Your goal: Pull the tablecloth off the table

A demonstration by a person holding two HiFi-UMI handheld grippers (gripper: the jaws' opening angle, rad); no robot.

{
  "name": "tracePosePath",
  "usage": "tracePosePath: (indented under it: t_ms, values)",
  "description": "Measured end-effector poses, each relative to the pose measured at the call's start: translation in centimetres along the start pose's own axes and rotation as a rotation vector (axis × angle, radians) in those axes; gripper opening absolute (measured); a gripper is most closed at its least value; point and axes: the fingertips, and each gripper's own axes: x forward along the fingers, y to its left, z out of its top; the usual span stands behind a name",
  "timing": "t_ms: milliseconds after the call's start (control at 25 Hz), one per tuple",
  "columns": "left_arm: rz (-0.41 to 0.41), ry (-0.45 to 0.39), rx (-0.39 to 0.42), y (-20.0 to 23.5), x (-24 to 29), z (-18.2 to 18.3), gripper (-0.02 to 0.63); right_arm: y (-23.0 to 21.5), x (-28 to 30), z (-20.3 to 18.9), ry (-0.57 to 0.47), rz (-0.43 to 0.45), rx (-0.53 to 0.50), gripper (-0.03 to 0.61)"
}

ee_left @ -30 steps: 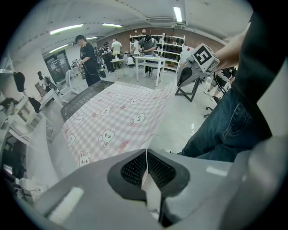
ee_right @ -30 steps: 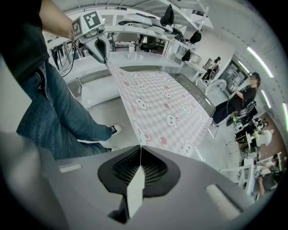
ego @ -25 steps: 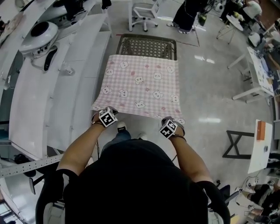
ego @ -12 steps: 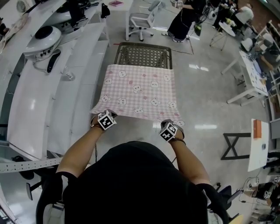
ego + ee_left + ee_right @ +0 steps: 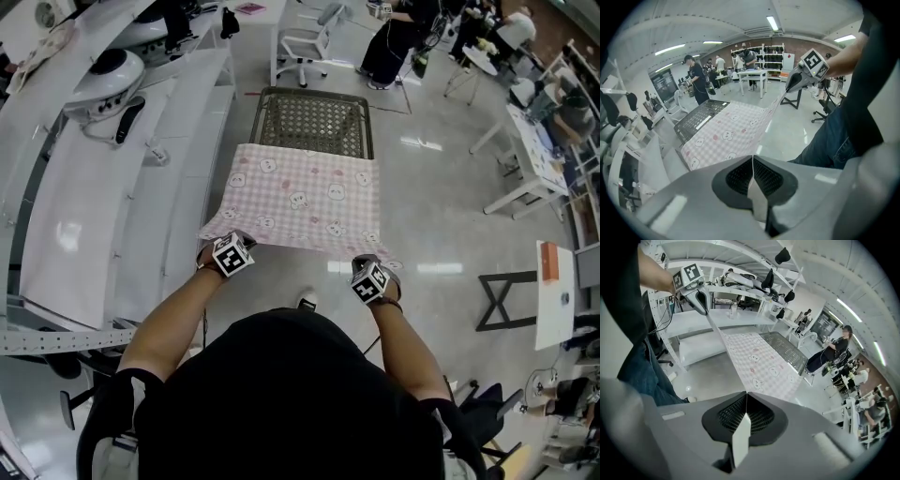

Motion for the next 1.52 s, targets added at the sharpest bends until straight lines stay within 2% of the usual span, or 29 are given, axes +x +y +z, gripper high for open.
tracePosePath:
  t_ms: [240,520,1040,1520]
  values:
    - [-0.010,-0.013,0.023,-1.3,-2.0,-1.0,0.002,1.5,-1.9,0.6,-0.022,-0.057,0.022,0.034]
    - [-0.022,-0.028,0.035,-2.1,-4.2,-0.3,0.000,2.1,-5.1,1.0,-0.098,-0.093,0.128,0.034]
    - [-0.080,0.008,0.018,-4.9,-2.4,-3.2,0.000,5.9,-4.3,-1.4,-0.083,-0.044,0.161,0.034]
    - [-0.044,-0.032,0.002,-3.5,-3.3,-1.1,0.000,3.9,-6.1,-0.6,-0.140,-0.077,0.186,0.034]
